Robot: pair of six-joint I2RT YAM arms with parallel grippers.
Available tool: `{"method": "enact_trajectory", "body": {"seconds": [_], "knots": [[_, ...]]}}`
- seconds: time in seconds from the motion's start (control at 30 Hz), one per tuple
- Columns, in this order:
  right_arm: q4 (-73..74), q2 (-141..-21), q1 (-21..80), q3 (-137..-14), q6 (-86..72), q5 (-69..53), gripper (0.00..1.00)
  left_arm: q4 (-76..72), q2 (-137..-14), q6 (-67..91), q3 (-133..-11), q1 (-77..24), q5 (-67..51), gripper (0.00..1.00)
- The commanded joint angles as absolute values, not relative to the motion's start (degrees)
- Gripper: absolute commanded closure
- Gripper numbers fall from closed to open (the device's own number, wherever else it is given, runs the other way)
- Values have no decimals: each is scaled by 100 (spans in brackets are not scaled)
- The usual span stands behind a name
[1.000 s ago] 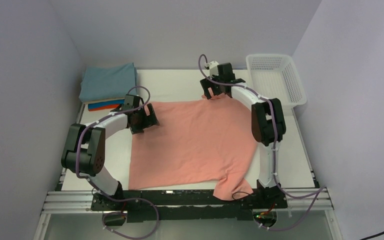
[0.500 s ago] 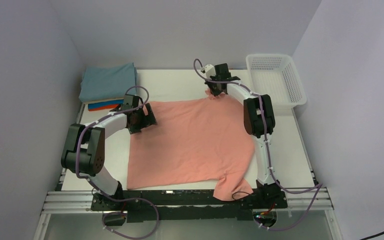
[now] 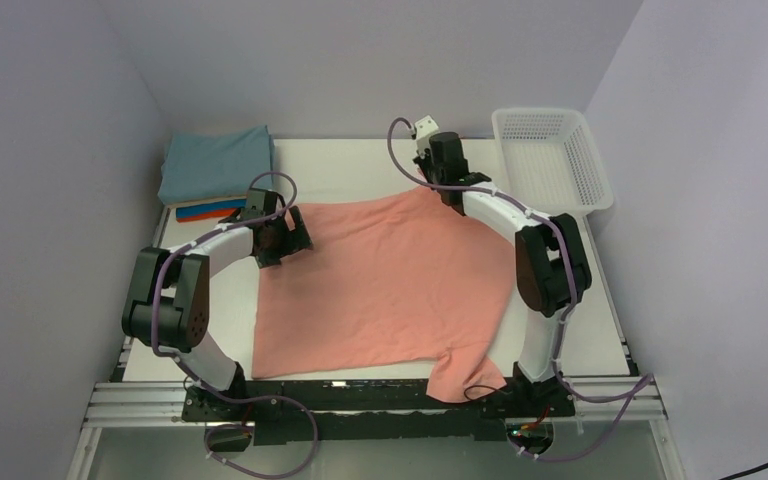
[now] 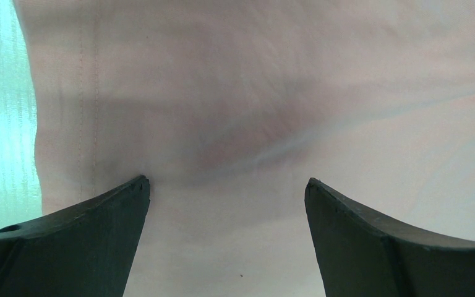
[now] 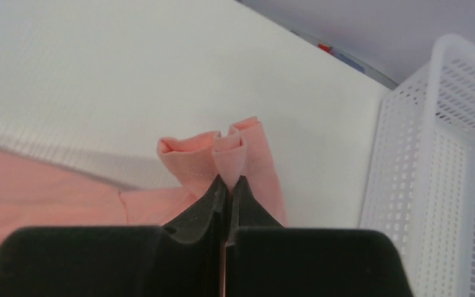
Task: Fold and stack the t-shirts
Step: Flatten out the tshirt
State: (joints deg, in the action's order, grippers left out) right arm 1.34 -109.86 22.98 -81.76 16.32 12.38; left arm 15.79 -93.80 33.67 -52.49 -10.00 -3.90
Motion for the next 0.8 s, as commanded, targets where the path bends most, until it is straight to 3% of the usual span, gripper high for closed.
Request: {"method": "enact_trajectory", "body": {"seconds": [0.0, 0.03, 0.1, 0.13, 0.23, 0.4, 0.77], "knots": [[-788, -11713, 2391, -8732, 1119, 2750, 98, 1968, -9529, 3307, -5343, -914, -35, 0], [-966, -11961, 2413, -8941, 1173, 2820, 84, 1984, -9554, 3319, -5378, -902, -27, 1], [-568, -12568, 2410, -9748, 1062, 2818, 22, 2069, -9580, 3322, -5473, -895, -25, 1], [-49, -12842, 2401, -10309, 916, 2911, 3, 2104, -9562, 3328, -5512, -894, -18, 0], [497, -12893, 2405, -10645, 643, 2858, 0, 2113, -9397, 3317, -5522, -888, -18, 1], [-349, -11295, 2184, -8663, 68, 1400, 0, 2148, -9269, 3313, -5581, -888, -18, 1], [646, -9637, 1913, -6305, -1938, 149, 0, 1997, -9175, 3329, -5547, -905, -224, 1]]}}
